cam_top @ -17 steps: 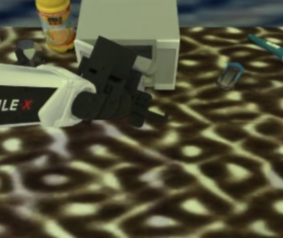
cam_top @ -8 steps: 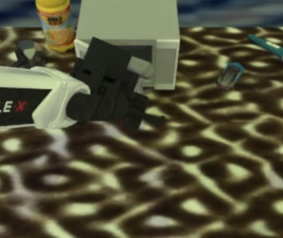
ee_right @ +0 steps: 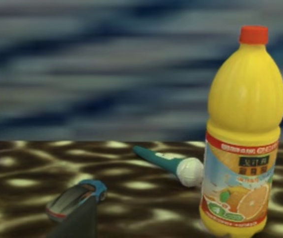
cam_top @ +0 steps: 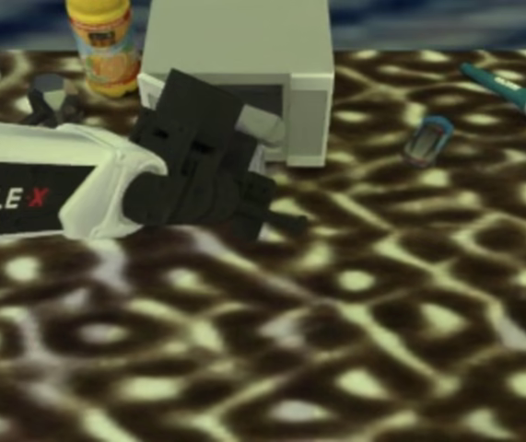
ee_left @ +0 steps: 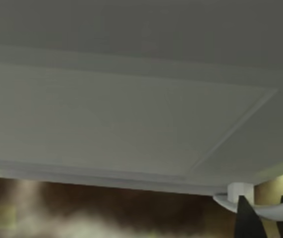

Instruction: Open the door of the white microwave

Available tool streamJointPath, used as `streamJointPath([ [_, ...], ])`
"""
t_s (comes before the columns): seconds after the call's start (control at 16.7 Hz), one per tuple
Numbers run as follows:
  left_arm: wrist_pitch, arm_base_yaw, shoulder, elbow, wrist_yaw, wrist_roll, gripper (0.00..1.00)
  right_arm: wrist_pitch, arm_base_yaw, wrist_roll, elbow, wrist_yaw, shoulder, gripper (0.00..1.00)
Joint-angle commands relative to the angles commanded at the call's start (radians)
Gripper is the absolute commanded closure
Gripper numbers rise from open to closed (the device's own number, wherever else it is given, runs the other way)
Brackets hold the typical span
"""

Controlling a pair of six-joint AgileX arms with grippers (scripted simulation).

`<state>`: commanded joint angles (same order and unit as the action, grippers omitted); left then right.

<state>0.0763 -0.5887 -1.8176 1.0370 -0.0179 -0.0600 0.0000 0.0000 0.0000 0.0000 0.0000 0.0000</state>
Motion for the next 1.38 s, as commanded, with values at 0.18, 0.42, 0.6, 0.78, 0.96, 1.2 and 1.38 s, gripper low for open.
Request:
streamJointPath([
  [0.18,0.0,0.0,0.0,0.0,0.0,0.0,1.0,0.0,0.0,0.0,0.0,0.0,0.0,0.0],
  [0.42,0.0,0.0,0.0,0.0,0.0,0.0,1.0,0.0,0.0,0.0,0.0,0.0,0.0,0.0],
  [0.6,0.0,0.0,0.0,0.0,0.0,0.0,1.0,0.0,0.0,0.0,0.0,0.0,0.0,0.0],
  [0.78,0.0,0.0,0.0,0.0,0.0,0.0,1.0,0.0,0.0,0.0,0.0,0.0,0.0,0.0],
  [0.96,0.001,-0.002,0.003,-0.006,0.016,0.007,1.0,0.0,0.0,0.0,0.0,0.0,0.0,0.0],
  [1.2,-0.006,0.017,0.021,-0.026,0.039,0.044,1.0,0.0,0.0,0.0,0.0,0.0,0.0,0.0],
  [1.38,-0.006,0.018,0.021,-0.028,0.04,0.046,1.0,0.0,0.0,0.0,0.0,0.0,0.0,0.0],
])
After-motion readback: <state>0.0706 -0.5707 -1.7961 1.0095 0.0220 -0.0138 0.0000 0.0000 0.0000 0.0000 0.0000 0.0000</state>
